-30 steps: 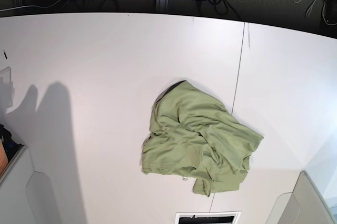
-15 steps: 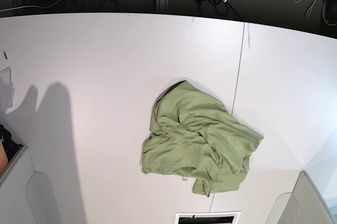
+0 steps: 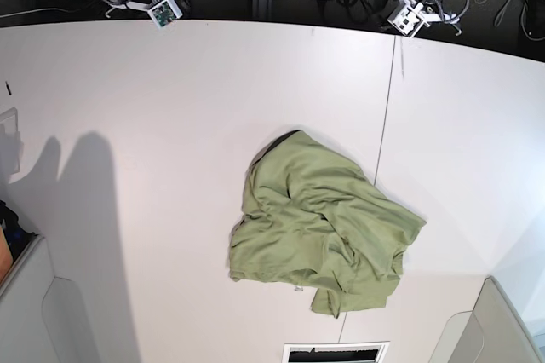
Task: Layout the t-shirt on the table in an organized manner, then fold the t-shirt properly
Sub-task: 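Move both grippers out from rest toward the crumpled green t-shirt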
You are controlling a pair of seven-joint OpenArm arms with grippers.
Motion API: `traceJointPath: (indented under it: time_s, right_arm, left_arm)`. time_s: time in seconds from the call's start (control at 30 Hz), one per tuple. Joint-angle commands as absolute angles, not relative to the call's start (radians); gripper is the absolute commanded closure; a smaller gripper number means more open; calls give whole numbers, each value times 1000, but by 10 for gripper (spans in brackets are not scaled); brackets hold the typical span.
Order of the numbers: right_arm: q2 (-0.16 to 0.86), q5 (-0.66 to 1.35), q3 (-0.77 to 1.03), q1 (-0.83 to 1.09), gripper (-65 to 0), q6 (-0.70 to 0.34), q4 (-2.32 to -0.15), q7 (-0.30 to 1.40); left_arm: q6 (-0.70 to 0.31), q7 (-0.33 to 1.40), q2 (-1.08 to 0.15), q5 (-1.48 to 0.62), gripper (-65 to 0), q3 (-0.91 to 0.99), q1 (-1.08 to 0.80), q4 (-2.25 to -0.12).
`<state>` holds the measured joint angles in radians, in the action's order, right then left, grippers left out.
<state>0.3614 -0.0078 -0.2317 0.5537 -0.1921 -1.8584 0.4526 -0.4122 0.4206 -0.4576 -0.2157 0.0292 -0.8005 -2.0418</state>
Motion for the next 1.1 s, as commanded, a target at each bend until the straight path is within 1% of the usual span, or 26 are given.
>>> traceJointPath:
  time_s: [0.0, 0.07, 0.13, 0.17, 0.2, 0.27, 0.37, 0.5, 0.57, 1.07]
  right_arm:
    - [362, -18, -223, 492, -172, -161, -1885, 367]
    - [359, 4, -223, 417, -172, -160, -1885, 367]
    - [342, 26, -223, 340, -172, -161, -1882, 368]
    - [329, 27, -223, 305, -172, -161, -1880, 369]
    - [313, 27, -223, 272, -172, -161, -1878, 372]
    - [275, 27, -223, 212, -172, -161, -1871, 383]
    - [208, 25, -223, 141, -172, -161, -1868, 482]
    - [153, -10, -223, 126, -172, -161, -1869, 574]
    - [146, -12, -223, 136, -172, -161, -1870, 607]
    - [152, -72, -223, 374, -171, -162, -1893, 610]
  left_arm:
    - [-404, 400, -483, -234, -154, 34, -790, -2060]
    - [-405, 400, -512, -255, -213, 34, -756, -2060]
    - [-405, 400, -537, -281, -301, 34, -713, -2060]
    - [-405, 401, -550, -297, -335, 34, -688, -2060]
    - [-405, 401, -562, -315, -351, 34, -661, -2060]
    - [-405, 402, -588, -342, -351, 34, -608, -2060]
    - [-405, 425, -624, -369, -351, 34, -532, -2060]
    - [-405, 452, -669, -385, -351, 34, -496, -2060]
    - [-405, 457, -682, -386, -351, 34, -500, -2060]
    - [-406, 481, -681, -385, -350, 34, -565, -2060]
